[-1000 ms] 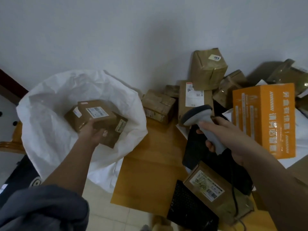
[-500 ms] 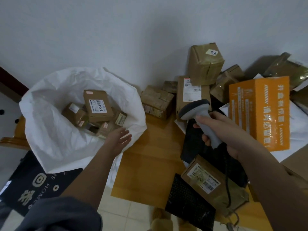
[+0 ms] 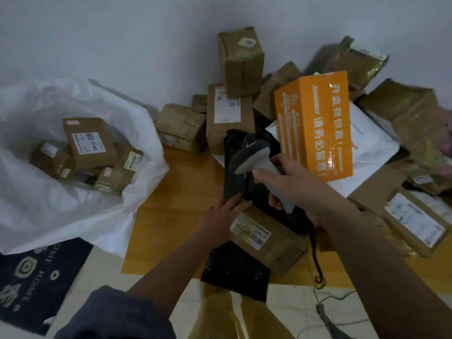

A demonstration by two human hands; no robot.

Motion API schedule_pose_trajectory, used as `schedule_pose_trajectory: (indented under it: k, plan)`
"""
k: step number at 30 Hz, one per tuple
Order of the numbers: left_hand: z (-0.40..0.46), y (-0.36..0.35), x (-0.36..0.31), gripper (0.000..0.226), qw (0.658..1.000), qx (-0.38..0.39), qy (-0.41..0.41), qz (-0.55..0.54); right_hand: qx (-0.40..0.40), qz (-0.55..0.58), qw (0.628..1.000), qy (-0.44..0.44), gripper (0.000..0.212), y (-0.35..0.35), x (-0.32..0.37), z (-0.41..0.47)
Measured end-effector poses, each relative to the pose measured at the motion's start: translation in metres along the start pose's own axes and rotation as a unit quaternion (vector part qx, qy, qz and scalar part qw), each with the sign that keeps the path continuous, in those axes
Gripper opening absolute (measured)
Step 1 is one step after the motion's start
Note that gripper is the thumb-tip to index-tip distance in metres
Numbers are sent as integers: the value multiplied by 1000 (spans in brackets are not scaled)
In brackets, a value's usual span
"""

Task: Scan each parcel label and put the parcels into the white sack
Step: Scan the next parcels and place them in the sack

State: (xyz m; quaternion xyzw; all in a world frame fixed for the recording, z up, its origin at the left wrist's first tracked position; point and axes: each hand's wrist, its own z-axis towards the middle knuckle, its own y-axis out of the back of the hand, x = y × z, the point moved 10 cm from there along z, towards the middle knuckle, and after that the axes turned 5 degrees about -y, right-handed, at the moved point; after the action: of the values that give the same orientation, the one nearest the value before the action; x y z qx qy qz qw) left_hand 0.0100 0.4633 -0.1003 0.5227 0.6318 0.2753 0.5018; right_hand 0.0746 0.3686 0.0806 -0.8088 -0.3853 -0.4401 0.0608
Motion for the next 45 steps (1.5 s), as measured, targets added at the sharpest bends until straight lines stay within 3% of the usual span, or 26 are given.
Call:
schedule_pose_trajectory:
  k: [8,13,19,22,25,29,34,41,43,45]
  plan:
    - [26,-17,-10,94,999,17,6,36,1,-7,1000,2,33,26,-27,-7]
    - [9,-9,13,67,997,16,34,-65,-21,6,1000,11,34,43,-22,-7]
    - [-47,37,69,57,986,-59,105,-116,-15,44,999,24,30,36,2,-3]
    - [-82,59,102,61,963,-118,170,-171,1,58,997,44,33,24,19,-2]
    - [-119,73,133,60,899,-194,257,-297,16,70,995,63,37,12,35,-4]
    - [-149,74,145,38,768,-247,310,-503,35,61,995,76,36,-1,53,-4]
    - [-153,84,142,33,673,-285,301,-612,56,93,990,87,29,-15,70,-8]
    - [-131,109,112,16,489,-342,234,-768,67,136,983,103,29,-27,89,-10]
    - [-130,113,115,16,461,-357,233,-778,71,123,984,108,31,-29,92,-11]
    - [-132,118,120,18,480,-355,236,-767,85,98,985,115,33,-29,96,-14]
